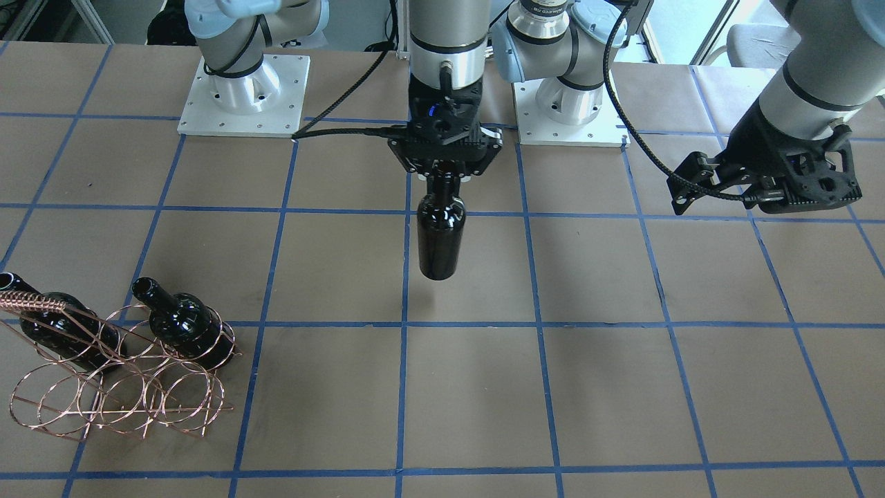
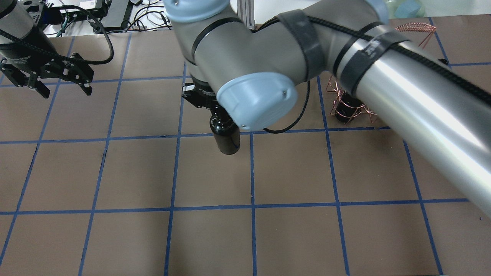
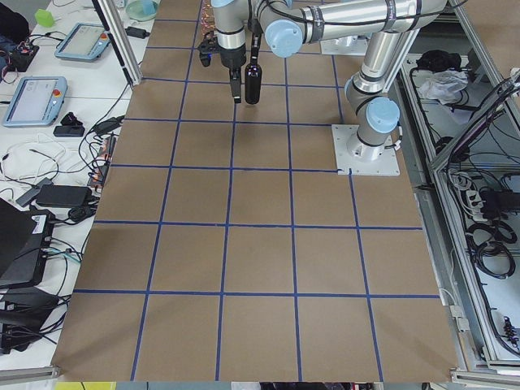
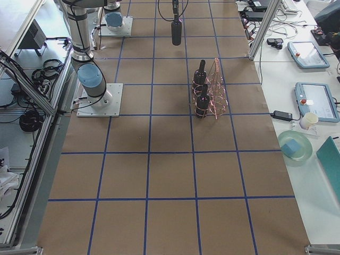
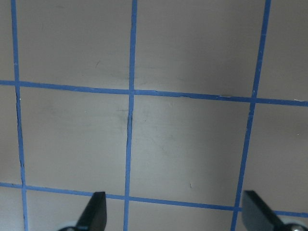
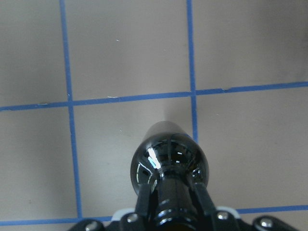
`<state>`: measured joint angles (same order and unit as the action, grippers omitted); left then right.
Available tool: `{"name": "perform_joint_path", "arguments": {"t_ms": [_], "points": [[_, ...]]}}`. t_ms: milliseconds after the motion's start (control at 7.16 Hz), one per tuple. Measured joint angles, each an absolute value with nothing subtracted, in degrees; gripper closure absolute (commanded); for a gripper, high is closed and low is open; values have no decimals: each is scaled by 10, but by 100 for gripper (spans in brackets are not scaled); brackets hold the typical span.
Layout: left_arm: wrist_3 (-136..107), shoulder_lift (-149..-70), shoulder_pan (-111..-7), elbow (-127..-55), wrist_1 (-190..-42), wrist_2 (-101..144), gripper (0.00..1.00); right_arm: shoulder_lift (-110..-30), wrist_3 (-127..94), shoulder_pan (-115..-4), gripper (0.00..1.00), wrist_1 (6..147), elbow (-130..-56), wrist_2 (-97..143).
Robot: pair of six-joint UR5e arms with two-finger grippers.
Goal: Place wine into wine basket
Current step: 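Lift the bottle with the right gripper and carry it to the copper rack, then lower the bottle into the empty rack slot beside the other bottles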
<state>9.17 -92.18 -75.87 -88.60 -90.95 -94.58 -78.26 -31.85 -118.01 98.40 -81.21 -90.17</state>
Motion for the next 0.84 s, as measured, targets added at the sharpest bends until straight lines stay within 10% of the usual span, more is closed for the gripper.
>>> {"name": "perform_joint_path", "arguments": {"t_ms": [838], "points": [[-40, -900, -843, -889, -910, -920, 0, -937, 99, -885, 100, 784, -810, -929]]}}
